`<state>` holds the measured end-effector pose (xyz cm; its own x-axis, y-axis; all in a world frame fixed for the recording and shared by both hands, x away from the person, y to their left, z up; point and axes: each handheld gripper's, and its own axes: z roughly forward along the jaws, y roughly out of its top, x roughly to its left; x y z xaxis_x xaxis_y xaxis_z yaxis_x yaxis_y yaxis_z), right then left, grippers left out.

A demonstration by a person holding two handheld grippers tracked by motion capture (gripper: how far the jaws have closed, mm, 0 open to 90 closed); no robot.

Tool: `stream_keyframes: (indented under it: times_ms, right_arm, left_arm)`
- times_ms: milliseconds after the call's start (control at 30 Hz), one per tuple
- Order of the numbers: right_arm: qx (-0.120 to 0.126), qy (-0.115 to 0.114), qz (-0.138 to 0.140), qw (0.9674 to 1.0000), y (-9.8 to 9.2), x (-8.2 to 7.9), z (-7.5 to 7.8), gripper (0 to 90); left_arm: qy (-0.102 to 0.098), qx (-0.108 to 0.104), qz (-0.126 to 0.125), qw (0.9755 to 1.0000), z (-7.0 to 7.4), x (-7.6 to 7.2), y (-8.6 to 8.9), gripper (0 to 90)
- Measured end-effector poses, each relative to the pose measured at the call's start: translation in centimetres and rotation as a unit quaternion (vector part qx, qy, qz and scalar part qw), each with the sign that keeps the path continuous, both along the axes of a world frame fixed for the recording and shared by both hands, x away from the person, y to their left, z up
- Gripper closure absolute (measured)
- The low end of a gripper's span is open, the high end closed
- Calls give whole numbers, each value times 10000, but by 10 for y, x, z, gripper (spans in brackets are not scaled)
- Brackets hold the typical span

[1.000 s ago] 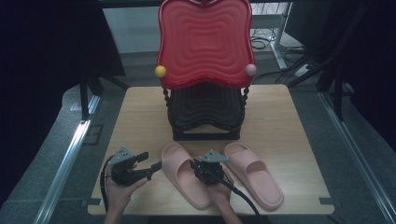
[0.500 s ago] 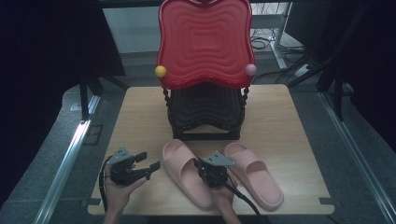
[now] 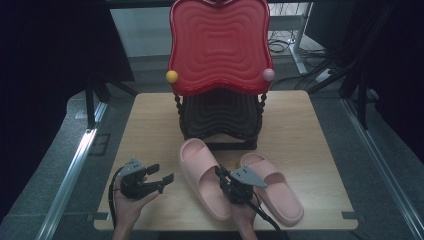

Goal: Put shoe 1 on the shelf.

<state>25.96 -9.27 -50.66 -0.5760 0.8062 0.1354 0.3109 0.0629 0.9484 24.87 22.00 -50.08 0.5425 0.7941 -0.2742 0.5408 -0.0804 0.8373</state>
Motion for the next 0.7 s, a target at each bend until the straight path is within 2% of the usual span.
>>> stream_keyframes:
  times_ms: [300, 700]
  right_arm:
    - [269, -560, -352, 9975, -9, -10, 22, 846]
    - [447, -971, -539, 9928, -12, -13, 51, 846]
  left_arm:
    - [15, 0, -7, 10000, -1, 0, -1, 263]
    - [34, -4, 4, 10000, -2, 1, 0, 263]
